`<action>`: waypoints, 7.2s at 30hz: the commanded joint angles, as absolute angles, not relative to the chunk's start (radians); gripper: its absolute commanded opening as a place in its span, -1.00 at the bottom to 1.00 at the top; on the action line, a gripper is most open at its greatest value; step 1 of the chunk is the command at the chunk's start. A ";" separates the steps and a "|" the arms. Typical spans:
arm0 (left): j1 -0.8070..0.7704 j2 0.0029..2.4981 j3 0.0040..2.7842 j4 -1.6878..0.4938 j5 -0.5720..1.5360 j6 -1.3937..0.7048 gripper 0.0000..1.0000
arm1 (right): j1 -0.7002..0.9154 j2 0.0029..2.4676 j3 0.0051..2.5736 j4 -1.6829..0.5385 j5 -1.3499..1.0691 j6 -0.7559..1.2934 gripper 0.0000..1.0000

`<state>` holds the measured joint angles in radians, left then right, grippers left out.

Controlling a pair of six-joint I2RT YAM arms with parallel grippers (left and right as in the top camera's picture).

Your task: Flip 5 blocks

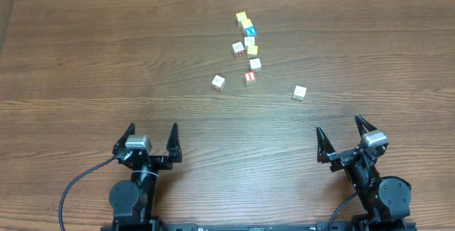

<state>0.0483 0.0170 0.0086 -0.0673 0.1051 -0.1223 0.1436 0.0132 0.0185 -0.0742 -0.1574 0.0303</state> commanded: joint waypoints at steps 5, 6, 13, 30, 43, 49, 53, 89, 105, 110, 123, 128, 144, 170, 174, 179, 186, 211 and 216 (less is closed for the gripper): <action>0.055 0.004 0.005 -0.067 0.120 -0.101 0.99 | 0.137 0.007 0.008 -0.069 -0.159 0.037 1.00; 0.055 0.004 0.005 -0.067 0.120 -0.101 1.00 | 0.137 0.007 0.008 -0.069 -0.159 0.037 1.00; 0.055 0.004 0.005 -0.067 0.120 -0.101 1.00 | 0.137 0.007 0.008 -0.069 -0.159 0.037 1.00; 0.055 0.004 0.005 -0.067 0.120 -0.101 1.00 | 0.137 0.007 0.008 -0.069 -0.159 0.037 1.00; 0.055 0.004 0.005 -0.067 0.120 -0.101 0.99 | 0.137 0.007 0.008 -0.069 -0.159 0.037 1.00; 0.055 0.004 0.005 -0.067 0.120 -0.101 1.00 | 0.137 0.007 0.008 -0.069 -0.159 0.037 1.00; 0.055 0.004 0.005 -0.067 0.120 -0.101 1.00 | 0.137 0.007 0.008 -0.069 -0.159 0.037 1.00; 0.045 0.004 0.005 -0.067 0.120 -0.101 1.00 | 0.137 0.007 0.008 -0.069 -0.159 0.037 1.00; 0.045 0.004 0.005 -0.067 0.120 -0.101 1.00 | 0.137 0.007 0.008 -0.069 -0.159 0.037 1.00; 0.045 0.004 0.005 -0.067 0.120 -0.101 0.99 | 0.137 0.007 0.008 -0.069 -0.159 0.037 1.00; 0.045 0.004 0.005 -0.067 0.120 -0.101 1.00 | 0.137 0.007 0.008 -0.069 -0.159 0.037 1.00; 0.045 0.004 0.005 -0.067 0.120 -0.101 1.00 | 0.137 0.007 0.008 -0.069 -0.159 0.037 1.00; 0.045 0.005 0.005 -0.067 0.123 -0.101 0.99 | 0.137 0.007 0.008 -0.069 -0.159 0.037 1.00; 0.045 0.005 0.112 -0.051 0.162 -0.233 0.99 | 0.137 0.007 0.059 -0.073 -0.211 0.135 1.00; 0.045 0.028 0.257 -0.127 0.162 -0.233 1.00 | 0.137 0.031 0.194 -0.150 -0.165 0.134 1.00; 0.045 0.171 0.494 -0.224 0.162 -0.233 1.00 | 0.137 0.175 0.472 -0.314 -0.050 0.133 1.00; 0.045 0.561 0.930 -0.391 0.218 -0.232 1.00 | 0.137 0.609 1.015 -0.601 -0.042 0.130 1.00; 0.045 1.540 1.899 -1.434 0.408 -0.183 -0.92 | 0.137 1.721 1.946 -1.501 -0.382 0.192 -0.59; 0.017 1.594 1.845 -1.452 0.347 -0.180 -0.92 | 0.151 1.757 1.841 -1.474 -0.273 0.342 -0.71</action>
